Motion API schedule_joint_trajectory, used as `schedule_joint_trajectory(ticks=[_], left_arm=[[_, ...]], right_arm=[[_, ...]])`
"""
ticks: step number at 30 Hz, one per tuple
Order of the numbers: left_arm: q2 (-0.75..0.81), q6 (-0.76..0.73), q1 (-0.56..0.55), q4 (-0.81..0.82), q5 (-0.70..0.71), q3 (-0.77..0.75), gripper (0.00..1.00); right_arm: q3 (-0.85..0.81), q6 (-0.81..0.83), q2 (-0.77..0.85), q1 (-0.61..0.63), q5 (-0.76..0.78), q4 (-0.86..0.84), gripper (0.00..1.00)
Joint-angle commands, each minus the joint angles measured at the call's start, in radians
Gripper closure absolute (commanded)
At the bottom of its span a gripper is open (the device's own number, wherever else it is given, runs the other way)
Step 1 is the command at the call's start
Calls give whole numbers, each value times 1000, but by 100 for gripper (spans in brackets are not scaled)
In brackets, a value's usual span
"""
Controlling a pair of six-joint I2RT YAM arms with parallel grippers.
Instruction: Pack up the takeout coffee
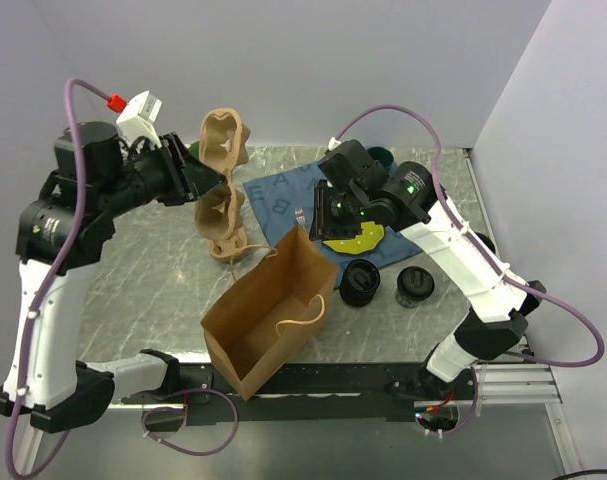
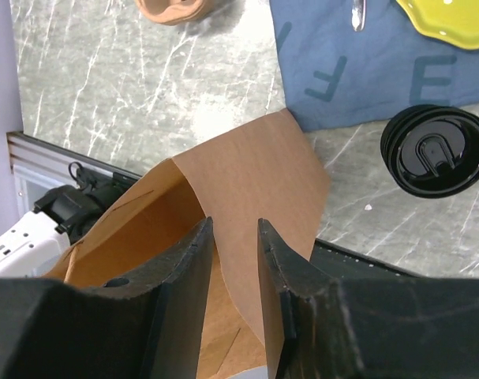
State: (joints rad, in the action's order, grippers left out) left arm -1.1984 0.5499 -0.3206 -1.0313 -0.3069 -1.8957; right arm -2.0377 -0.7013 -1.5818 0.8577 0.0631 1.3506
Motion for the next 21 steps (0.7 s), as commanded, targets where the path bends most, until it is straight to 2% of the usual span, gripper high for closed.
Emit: schedule_joint_trajectory(ticks=[1,6,10,14,16,21], left_arm=[[10,-8,-5,-27,-164,-91,86],[80,56,-5,40,-294,-114,81],[151,146,-5,117,-395,-28,82],[255,182,-5,116,-417,62,80],[267,180,-6,76,-422,41,80],[206,137,-3,-102,-420,-123,83]], right_arm=[[-59,52,-3,-9,-14,124,62],[-56,74,3,-16,-42,97,57],[-67,74,12,-19,-45,91,57],[-53,75,37,-26,-36,82,57],[-35,77,62,-31,-32,67,57],[36,68,114,-43,-20,38,57]])
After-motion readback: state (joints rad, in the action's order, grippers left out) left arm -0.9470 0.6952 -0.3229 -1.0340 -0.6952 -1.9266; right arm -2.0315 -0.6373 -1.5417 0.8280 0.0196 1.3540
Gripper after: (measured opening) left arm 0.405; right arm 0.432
